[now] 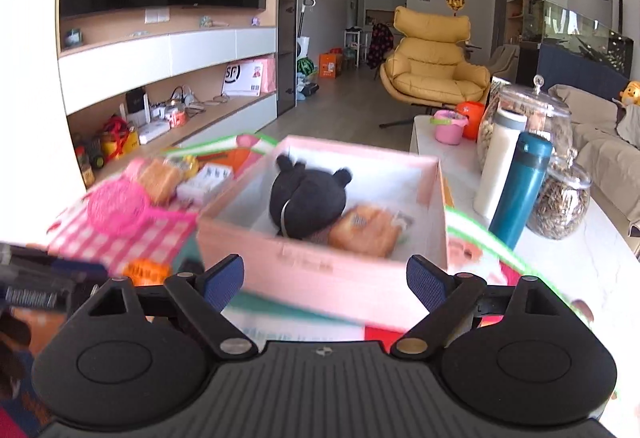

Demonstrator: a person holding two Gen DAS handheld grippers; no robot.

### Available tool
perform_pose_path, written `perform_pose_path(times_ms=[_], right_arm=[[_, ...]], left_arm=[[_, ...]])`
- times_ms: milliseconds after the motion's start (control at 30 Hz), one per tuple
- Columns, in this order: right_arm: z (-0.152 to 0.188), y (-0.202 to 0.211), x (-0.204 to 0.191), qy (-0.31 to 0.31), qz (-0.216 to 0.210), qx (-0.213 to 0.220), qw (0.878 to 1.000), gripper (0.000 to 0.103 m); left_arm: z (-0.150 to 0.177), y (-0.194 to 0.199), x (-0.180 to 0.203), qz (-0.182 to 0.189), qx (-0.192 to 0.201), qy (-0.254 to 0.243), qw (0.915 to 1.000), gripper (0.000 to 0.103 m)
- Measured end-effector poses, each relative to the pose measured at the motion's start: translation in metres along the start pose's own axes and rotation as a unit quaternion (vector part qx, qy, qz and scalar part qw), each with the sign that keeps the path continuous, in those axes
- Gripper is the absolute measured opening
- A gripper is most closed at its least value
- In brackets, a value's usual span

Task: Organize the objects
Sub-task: 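Release the bear into the pink box with the right gripper while the left grasps the orange pumpkin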

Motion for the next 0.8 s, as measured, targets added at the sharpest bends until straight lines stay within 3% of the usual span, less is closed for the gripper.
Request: perform_pose_path(times_ms=[267,433,533,600,667,767,800], right_arm=[[0.012,-0.011,-0.028,0.003,-0.058,-0.026,0.998,0.089],[0.004,-0.017,-0.052,0.034,-0.096,-0.028,0.994,0.089],[-0.001,-0.022,-0.071,0.066,-0.111,-0.025,0.991,0.089],[-0.004,-0.026,-0.083,0.087,-0.117,-0.025,0.989,0.081],[-0.004,-0.032,-0.095,0.108,-0.125,-0.034,0.986,0.052],[-0.005,-0.044,-0.103,0.109,-0.123,-0.054,0.985,0.033],[-0.004,-0.045,-0.102,0.108,-0.118,-0.06,0.985,0.031]], left_arm=[[-0.008,-0.023,0.001,-0.022,-0.007,0.013,0.9996,0.059],[-0.004,-0.007,-0.01,-0.018,-0.017,0.011,0.9996,0.059],[0.003,0.01,-0.023,-0.037,-0.011,0.007,0.9992,0.059],[0.006,0.021,-0.037,-0.052,-0.005,0.021,0.9984,0.059],[0.007,0.027,-0.05,-0.056,0.001,0.041,0.9976,0.059],[0.007,0.031,-0.06,-0.048,0.006,0.063,0.9969,0.059],[0.008,0.031,-0.059,-0.049,0.008,0.06,0.997,0.059]])
Point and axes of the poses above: each gripper's, at about its wrist camera, not at the fingertips, and y roughly against the way its jaws point, x to its right, z to its underside, the point moved 2 cm from there along -y, roughly the way its jaws point, and after that the axes turned 8 degrees about y, right-handed, at the moved point
